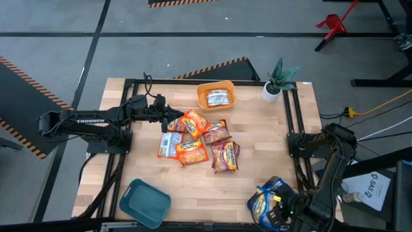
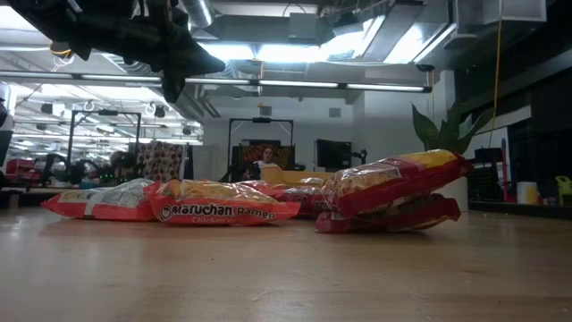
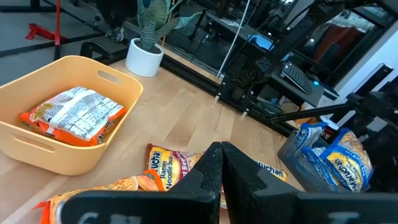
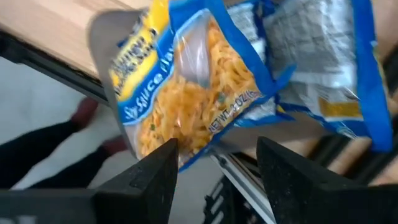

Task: Sort Maruchan noodles
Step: Put the blue noodle pack into the black bin

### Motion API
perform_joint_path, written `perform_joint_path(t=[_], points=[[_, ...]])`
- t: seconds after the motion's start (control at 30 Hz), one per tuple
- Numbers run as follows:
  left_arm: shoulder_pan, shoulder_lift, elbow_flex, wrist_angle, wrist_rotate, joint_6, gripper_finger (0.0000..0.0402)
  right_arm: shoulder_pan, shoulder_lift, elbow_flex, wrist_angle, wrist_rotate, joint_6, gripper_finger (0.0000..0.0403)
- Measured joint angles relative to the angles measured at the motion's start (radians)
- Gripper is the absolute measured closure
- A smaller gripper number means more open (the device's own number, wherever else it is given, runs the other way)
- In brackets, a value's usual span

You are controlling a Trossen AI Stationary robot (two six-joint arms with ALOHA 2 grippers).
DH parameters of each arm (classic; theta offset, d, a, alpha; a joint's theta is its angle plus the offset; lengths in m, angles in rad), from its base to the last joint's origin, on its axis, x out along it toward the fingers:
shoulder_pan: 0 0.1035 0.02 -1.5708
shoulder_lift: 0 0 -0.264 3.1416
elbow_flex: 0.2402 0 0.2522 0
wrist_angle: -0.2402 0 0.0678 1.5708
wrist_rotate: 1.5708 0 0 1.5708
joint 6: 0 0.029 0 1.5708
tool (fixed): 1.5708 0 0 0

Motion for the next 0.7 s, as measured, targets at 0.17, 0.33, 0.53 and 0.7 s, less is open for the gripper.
perform_joint_path(t=[0.17, 0.33, 0.53, 0.7], points=[[0.000, 0.000, 0.000, 0.000, 0.000, 0.000, 0.0401, 0.000, 0.000, 0.032, -0.007, -0.031, -0.002, 0.0201], [0.000, 0.000, 0.000, 0.000, 0.003, -0.010, 0.0401, 0.000, -0.001, 0.096, -0.081, -0.004, -0.005, 0.0201], [0.000, 0.000, 0.000, 0.000, 0.005, -0.021, 0.0401, -0.036, -0.003, 0.150, -0.063, 0.187, -0.105, 0.0231], [0.000, 0.000, 0.000, 0.000, 0.005, -0.021, 0.0401, -0.113, 0.010, 0.148, -0.073, 0.194, -0.253, 0.0275]])
